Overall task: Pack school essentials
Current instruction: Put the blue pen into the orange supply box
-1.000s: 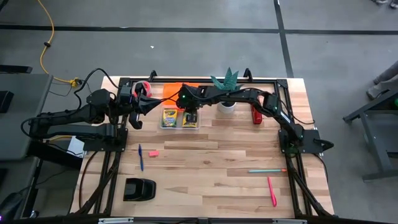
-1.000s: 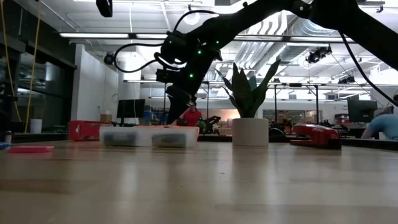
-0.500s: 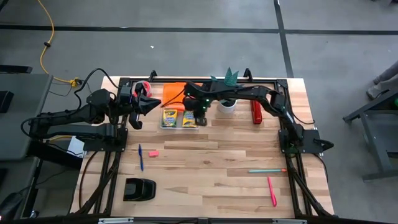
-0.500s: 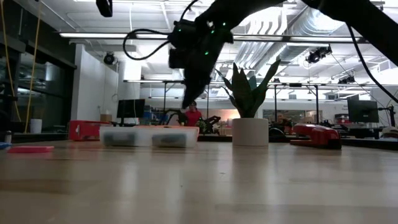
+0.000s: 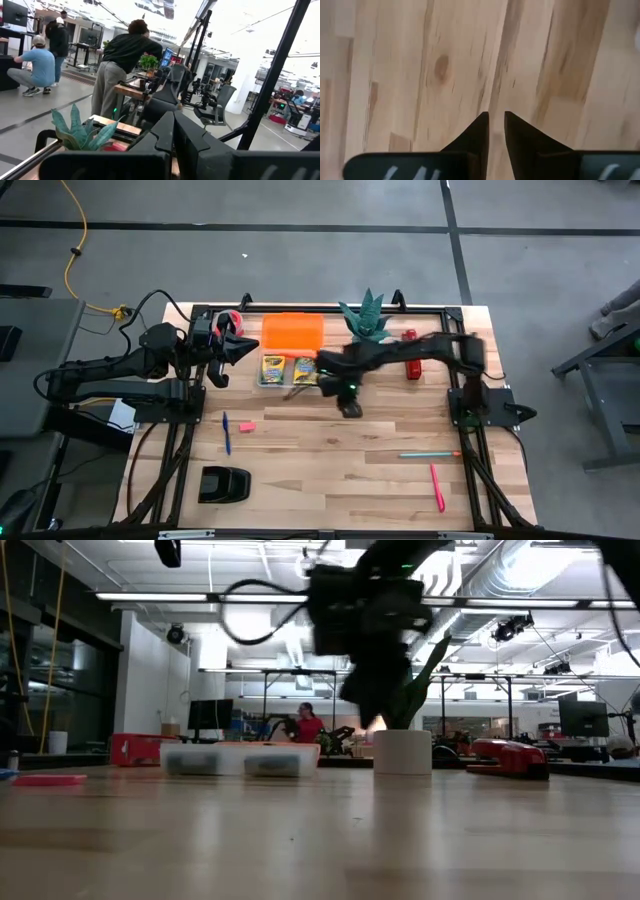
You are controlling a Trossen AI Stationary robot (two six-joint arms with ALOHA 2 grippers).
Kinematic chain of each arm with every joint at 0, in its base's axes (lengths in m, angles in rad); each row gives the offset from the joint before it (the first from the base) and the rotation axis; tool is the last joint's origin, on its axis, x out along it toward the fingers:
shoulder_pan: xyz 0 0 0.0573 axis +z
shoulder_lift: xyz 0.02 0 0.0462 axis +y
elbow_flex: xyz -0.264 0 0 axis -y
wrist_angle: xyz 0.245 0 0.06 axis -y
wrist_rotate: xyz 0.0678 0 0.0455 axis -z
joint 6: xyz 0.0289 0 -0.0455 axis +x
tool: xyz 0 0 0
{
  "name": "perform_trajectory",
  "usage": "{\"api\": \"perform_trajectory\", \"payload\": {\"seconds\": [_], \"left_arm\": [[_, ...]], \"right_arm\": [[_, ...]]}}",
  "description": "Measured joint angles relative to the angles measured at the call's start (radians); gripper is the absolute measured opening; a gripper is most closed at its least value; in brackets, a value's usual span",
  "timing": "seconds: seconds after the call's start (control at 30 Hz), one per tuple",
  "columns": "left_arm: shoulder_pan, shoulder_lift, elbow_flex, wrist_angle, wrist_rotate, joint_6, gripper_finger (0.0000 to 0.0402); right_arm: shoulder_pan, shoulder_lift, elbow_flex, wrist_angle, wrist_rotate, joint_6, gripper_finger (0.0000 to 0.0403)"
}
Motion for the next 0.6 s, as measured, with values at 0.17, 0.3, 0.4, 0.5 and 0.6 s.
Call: {"api": "perform_trajectory", "payload": {"seconds": [0.17, 0.3, 0.4, 0.5, 0.6], "left_arm": [[0.0, 0.0, 0.0, 0.0, 0.0, 0.0, 0.0], [0.0, 0.0, 0.0, 0.0, 0.0, 0.0, 0.0], [0.0, 0.0, 0.0, 0.0, 0.0, 0.0, 0.0], [0.0, 0.0, 0.0, 0.0, 0.0, 0.0, 0.0], [0.0, 0.0, 0.0, 0.0, 0.002, 0.0, 0.0]], "right_arm": [[0.023, -0.289, -0.337, 0.322, 0.016, 0.218, 0.0034], [0.039, -0.514, -0.543, 0.642, 0.083, 0.404, 0.0032], [0.051, -0.651, -0.653, 0.902, 0.165, 0.453, 0.0032], [0.061, -0.748, -0.731, 1.14, 0.23, 0.425, 0.0032], [0.059, -0.812, -0.77, 1.314, 0.256, 0.4, 0.0032]]}}
